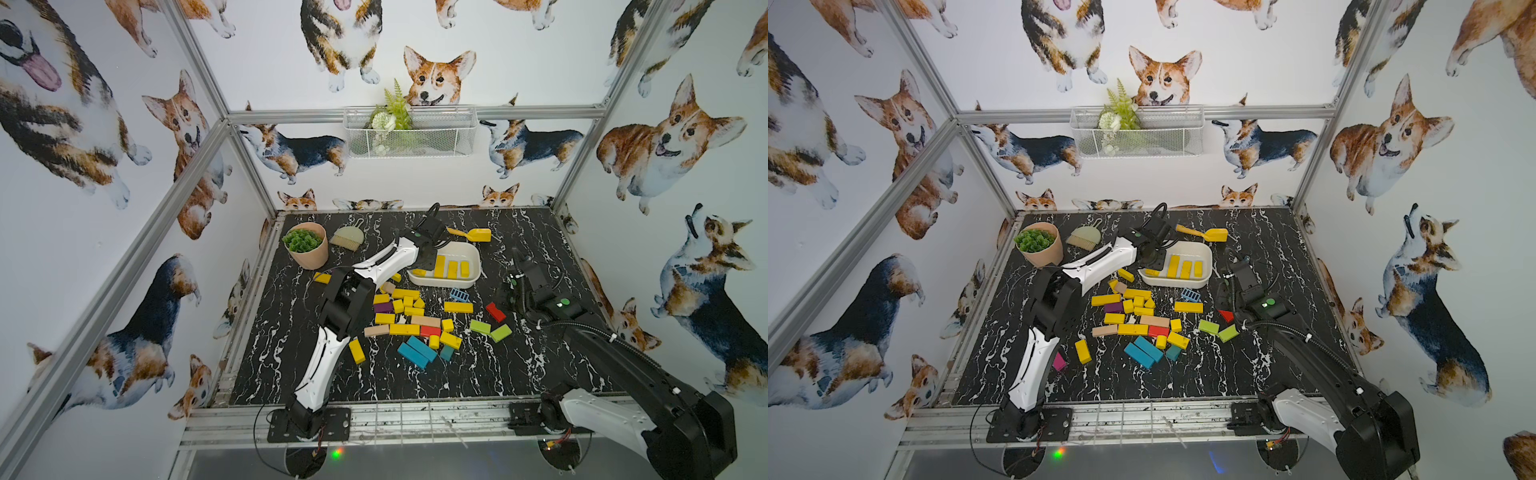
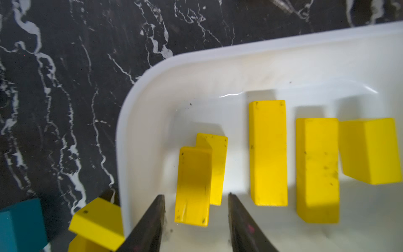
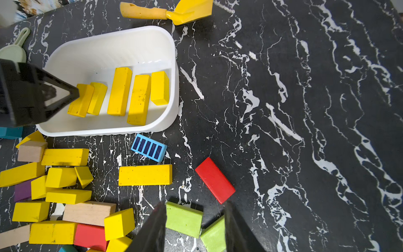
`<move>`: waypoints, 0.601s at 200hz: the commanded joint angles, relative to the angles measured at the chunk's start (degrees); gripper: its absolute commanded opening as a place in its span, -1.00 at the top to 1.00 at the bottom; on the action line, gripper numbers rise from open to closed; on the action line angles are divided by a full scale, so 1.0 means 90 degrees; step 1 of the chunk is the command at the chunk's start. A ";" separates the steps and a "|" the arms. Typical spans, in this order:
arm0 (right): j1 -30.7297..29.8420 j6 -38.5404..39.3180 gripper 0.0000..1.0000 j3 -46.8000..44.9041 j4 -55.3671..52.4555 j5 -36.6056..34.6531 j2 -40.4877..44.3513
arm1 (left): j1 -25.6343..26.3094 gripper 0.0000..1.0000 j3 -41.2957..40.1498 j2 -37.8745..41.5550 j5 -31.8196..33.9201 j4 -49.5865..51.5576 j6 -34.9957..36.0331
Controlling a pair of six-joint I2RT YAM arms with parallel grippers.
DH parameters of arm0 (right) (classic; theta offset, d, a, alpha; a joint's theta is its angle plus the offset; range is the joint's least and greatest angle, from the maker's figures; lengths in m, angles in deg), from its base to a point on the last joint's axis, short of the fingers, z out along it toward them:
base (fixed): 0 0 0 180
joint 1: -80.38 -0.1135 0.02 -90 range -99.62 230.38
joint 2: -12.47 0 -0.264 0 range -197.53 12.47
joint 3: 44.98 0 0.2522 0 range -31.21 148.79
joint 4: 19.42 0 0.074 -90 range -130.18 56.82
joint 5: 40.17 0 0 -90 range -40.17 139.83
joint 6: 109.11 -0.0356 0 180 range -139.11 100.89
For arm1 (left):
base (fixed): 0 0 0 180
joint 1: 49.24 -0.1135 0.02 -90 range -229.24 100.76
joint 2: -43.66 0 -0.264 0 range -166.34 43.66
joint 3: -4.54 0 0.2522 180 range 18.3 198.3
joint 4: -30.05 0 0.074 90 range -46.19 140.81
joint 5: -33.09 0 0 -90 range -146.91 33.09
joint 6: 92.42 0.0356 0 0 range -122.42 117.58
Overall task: Pick out the yellow building blocks
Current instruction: Place the building block in the storage box.
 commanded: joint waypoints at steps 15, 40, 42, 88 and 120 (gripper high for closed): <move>-0.0004 0.0121 0.09 0.0136 -0.0216 0.0116 0.0059 | 0.0053 0.01 -0.0893 0.1394 -0.0069 -0.0652 -0.0346; -0.0035 0.0118 0.09 0.0059 0.0029 0.0464 -0.0034 | 0.0046 0.02 -0.2079 0.2550 0.0167 -0.0892 -0.0681; -0.0045 0.0117 0.09 0.0058 0.0056 0.0499 -0.0057 | 0.0049 0.02 -0.2163 0.2634 0.0199 -0.0894 -0.0718; -0.0412 0.0202 0.08 0.0396 0.0236 0.0718 -0.0929 | 0.0050 0.01 -0.4277 0.4596 0.0522 -0.0264 -0.1564; -0.0518 0.0195 0.08 0.0487 0.0425 0.0796 -0.1316 | 0.0051 0.01 -0.5485 0.5797 0.0455 0.0551 -0.2551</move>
